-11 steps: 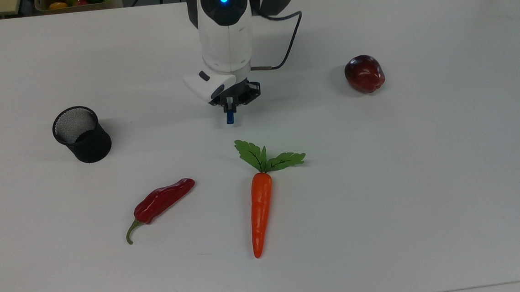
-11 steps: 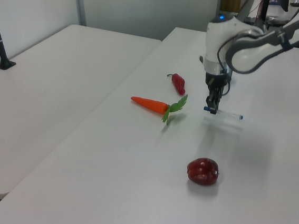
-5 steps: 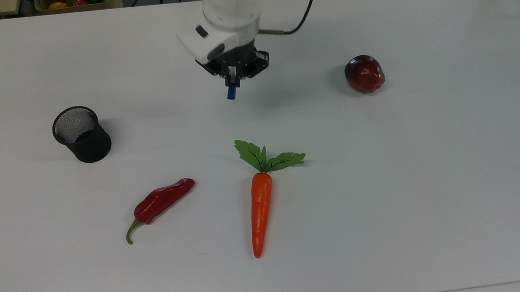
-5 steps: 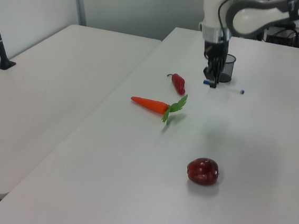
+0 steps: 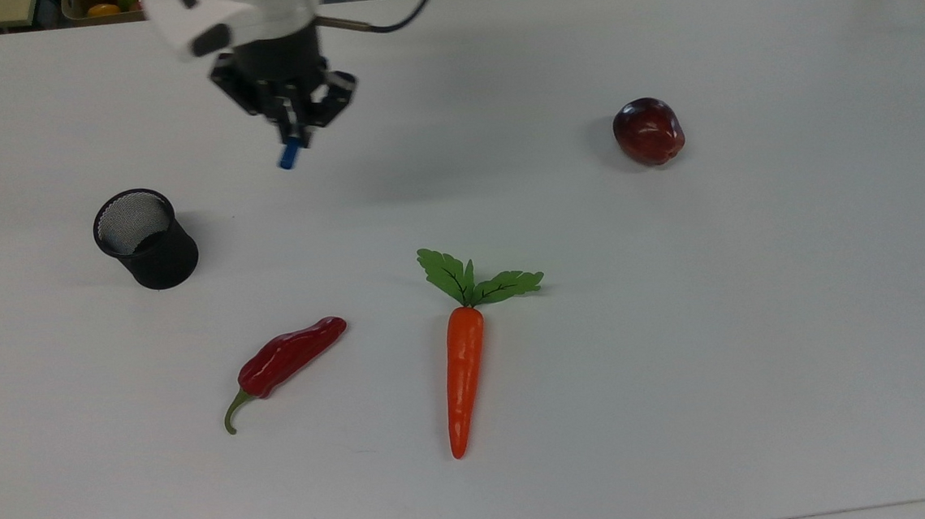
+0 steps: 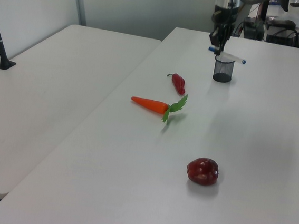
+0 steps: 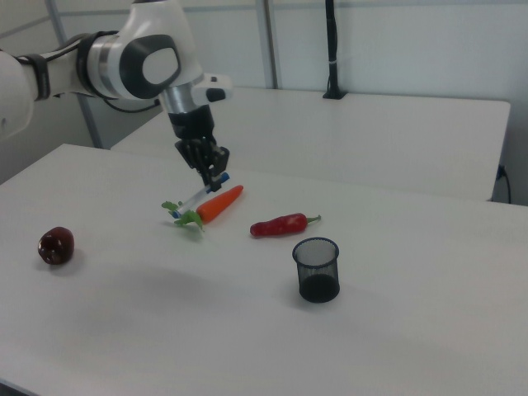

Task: Place marker
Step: 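Lift the marker and carry it over the black mesh pen cup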

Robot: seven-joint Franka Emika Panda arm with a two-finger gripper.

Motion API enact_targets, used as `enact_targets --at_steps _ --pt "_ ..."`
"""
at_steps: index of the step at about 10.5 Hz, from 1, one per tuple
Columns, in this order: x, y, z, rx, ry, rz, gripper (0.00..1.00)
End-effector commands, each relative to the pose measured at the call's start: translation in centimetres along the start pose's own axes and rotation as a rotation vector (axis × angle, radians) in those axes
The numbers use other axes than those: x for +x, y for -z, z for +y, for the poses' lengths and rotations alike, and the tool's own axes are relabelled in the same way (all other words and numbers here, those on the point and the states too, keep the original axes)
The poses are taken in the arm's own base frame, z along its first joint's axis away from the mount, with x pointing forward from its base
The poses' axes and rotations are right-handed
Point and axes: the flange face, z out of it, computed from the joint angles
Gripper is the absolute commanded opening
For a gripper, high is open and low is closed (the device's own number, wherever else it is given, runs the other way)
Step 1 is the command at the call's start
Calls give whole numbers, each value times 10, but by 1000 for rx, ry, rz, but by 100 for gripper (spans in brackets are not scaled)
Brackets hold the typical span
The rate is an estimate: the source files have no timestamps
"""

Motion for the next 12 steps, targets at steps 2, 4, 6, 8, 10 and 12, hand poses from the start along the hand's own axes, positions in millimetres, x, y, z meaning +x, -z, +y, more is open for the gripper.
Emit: enact_targets --at_steps 2,4,6,8,10,12 --pt "27 4 96 -41 -51 168 12" --pt "39 -6 139 -73 -77 256 12" --pt "43 -12 162 -78 -104 340 13" --pt "48 -23 165 -88 -97 405 13" --pt "55 -44 164 -86 -92 447 13" --pt "57 -70 172 -85 -98 484 14"
